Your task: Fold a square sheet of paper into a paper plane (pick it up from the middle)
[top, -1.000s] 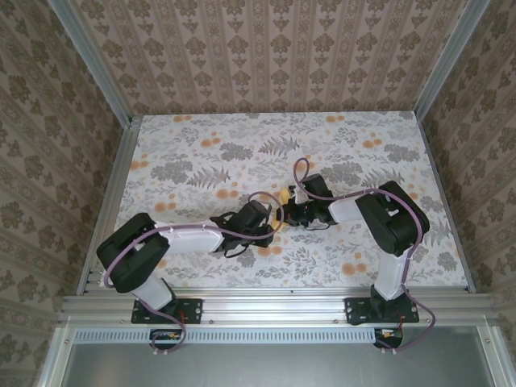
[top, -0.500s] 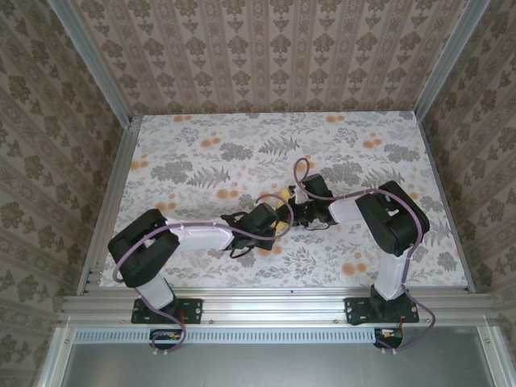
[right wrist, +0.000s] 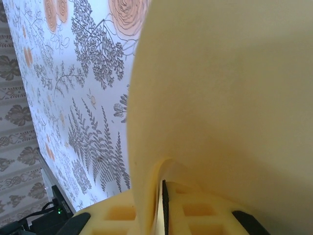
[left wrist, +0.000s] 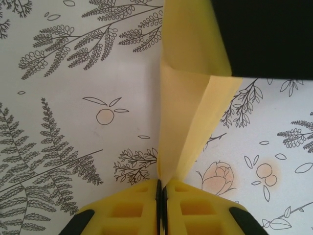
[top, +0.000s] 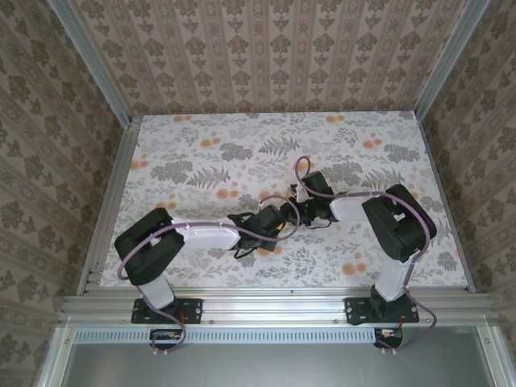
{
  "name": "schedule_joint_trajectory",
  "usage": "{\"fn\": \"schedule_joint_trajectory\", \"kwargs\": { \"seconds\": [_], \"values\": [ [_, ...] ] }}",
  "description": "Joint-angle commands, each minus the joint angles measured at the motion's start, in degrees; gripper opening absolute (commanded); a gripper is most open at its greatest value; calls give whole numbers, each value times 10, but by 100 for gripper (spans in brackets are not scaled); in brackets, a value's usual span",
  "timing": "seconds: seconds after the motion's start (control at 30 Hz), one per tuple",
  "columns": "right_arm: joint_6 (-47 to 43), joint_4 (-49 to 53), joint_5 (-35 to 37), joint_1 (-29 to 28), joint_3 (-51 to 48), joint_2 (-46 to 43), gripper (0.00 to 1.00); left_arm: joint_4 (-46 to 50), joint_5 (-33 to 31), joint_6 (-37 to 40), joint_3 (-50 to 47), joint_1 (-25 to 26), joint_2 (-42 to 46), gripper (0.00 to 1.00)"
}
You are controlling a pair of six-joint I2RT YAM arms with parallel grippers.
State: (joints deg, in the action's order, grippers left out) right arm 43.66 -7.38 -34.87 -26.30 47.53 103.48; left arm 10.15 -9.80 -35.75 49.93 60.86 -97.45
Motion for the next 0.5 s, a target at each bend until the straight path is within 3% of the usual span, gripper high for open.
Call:
{"fn": "schedule_joint_trajectory", "kwargs": {
  "seconds": [0.0,0.47],
  "values": [
    [-5,52,24,-5,15,-24,14,42,-25,-3,5,5,-14,12],
    [1,86,62,-12,10,-30,10,52,-35,-13,11,7,-18,12]
  ]
}}
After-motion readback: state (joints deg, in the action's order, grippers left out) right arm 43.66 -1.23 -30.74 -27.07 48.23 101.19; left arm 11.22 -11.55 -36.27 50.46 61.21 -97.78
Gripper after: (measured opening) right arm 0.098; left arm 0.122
